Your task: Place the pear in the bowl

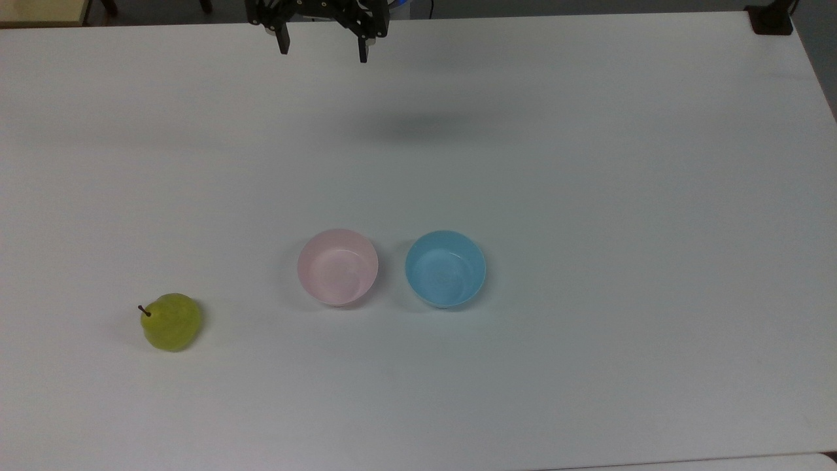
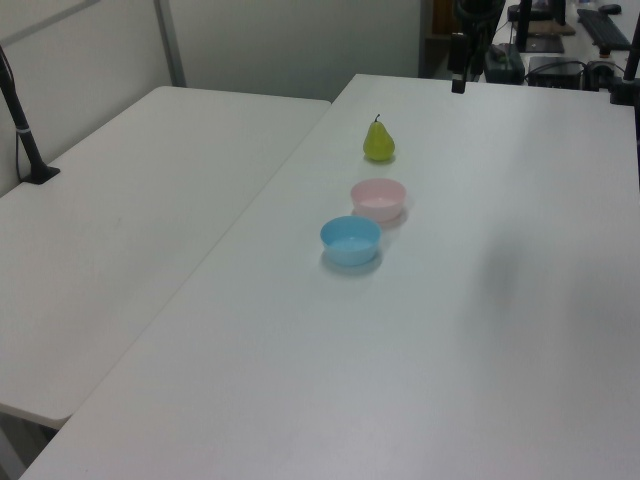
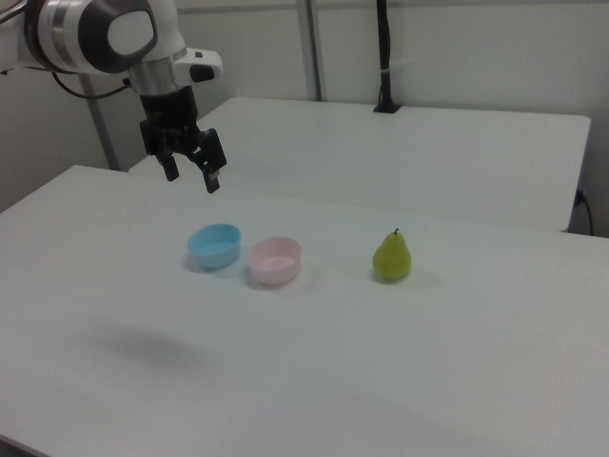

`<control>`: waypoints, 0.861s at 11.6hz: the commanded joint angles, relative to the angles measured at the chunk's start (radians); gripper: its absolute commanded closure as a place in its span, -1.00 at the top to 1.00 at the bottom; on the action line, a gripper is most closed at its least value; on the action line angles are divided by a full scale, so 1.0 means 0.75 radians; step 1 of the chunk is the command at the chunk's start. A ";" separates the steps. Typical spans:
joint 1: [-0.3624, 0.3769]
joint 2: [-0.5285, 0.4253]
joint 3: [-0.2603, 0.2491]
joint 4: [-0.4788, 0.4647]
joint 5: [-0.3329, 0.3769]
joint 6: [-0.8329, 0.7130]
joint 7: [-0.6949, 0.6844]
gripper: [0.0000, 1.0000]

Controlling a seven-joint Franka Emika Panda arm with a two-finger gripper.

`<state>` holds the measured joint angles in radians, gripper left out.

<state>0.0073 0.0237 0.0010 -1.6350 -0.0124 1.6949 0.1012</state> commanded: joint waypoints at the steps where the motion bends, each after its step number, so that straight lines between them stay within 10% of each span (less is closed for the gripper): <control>1: -0.018 -0.011 0.017 -0.015 -0.014 0.004 -0.022 1.00; 10: -0.210 0.154 0.007 0.018 -0.018 0.296 -0.243 1.00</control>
<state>-0.1050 0.0871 0.0000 -1.6338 -0.0144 1.8180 -0.0364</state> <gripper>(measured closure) 0.000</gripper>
